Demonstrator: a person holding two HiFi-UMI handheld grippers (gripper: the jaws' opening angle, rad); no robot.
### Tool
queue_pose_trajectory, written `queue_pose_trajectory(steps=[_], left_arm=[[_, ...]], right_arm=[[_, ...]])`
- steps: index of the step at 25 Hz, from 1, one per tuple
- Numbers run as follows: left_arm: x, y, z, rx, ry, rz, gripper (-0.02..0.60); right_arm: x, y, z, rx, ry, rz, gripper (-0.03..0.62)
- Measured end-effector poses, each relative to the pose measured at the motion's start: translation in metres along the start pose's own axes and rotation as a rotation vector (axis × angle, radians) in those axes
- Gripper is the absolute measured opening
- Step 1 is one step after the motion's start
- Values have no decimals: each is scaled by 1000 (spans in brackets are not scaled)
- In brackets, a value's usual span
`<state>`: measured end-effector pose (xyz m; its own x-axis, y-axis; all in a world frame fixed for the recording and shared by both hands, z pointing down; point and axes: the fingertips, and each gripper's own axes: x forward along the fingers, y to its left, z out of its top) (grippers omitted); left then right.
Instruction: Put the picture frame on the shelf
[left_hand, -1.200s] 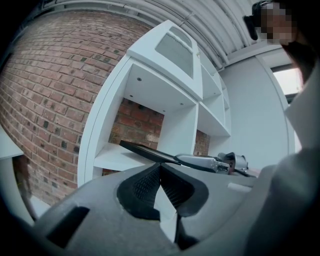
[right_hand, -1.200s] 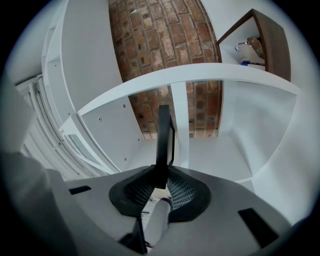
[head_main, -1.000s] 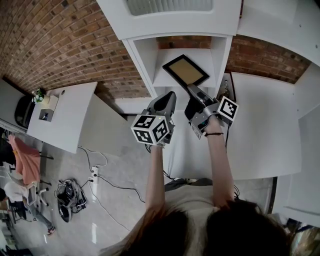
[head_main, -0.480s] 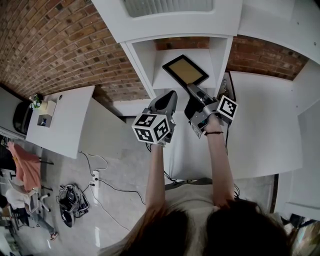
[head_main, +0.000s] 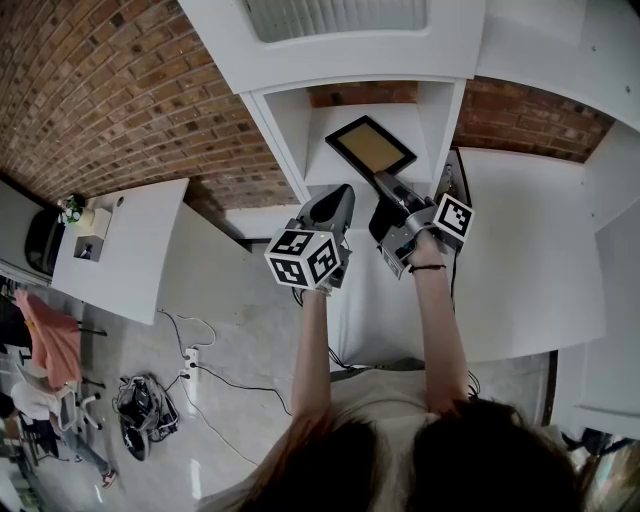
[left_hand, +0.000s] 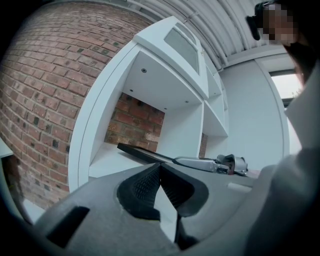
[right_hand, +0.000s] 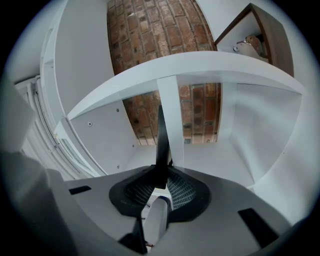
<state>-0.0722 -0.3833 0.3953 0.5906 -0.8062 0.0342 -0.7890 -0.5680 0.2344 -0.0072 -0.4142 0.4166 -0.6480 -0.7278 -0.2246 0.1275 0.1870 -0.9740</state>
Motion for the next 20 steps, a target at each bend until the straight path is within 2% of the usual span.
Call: queue_pose_trajectory(steps=[20], left_arm=[[6,0,-5,-6,13,-12,11]], right_arm=[[1,-3,-3,-6,11,-44,69]])
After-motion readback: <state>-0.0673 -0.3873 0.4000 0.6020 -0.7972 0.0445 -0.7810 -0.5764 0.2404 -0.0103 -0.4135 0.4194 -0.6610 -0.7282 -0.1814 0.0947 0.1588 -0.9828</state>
